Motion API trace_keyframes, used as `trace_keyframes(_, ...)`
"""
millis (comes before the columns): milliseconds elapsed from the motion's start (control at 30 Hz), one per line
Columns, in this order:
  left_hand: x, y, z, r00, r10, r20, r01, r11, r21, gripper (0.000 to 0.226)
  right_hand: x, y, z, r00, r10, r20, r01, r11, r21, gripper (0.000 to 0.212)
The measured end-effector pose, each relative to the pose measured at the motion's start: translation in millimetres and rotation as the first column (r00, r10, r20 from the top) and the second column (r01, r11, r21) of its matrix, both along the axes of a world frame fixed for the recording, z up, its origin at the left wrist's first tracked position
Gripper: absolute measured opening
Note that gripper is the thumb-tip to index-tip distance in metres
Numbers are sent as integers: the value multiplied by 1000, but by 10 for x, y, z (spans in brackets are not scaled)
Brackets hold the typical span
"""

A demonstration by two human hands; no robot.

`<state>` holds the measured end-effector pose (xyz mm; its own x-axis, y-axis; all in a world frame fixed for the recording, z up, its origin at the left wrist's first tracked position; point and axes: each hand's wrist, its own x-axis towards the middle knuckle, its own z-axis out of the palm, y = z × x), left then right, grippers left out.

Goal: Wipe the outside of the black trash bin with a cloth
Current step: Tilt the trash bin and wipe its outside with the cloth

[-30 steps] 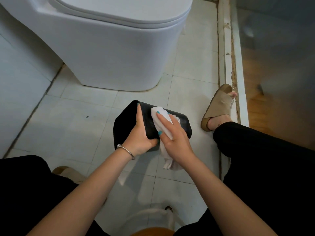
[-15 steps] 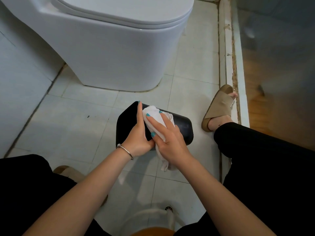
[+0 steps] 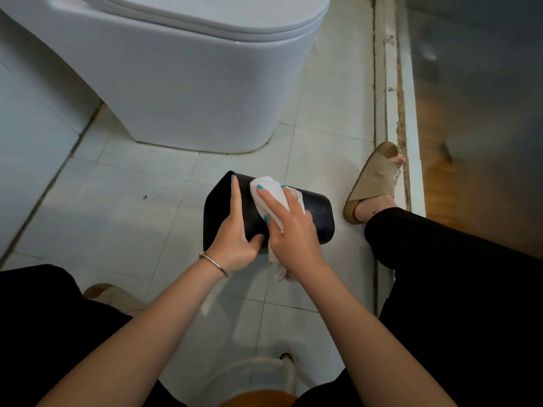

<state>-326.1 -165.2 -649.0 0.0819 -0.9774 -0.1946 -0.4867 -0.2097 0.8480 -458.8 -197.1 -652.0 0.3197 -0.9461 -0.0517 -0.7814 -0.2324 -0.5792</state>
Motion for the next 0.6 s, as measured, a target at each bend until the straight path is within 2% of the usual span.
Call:
trace_keyframes(200,9,52,10,999,31,-8,-31,999,8,114,-255,-129,-197,994,-105,-35,105,994,-1,65)
trace_keyframes(467,-53,3,65,999,42,24,-41,999,-17,111,-690,-396,-392,951,-295,-88,304,945,119,60)
trace_keyframes(600,18,-89,44,996,40,-81,-35,998,56,114,-653,-499,-367,960,-265,-89,275,952,137,59)
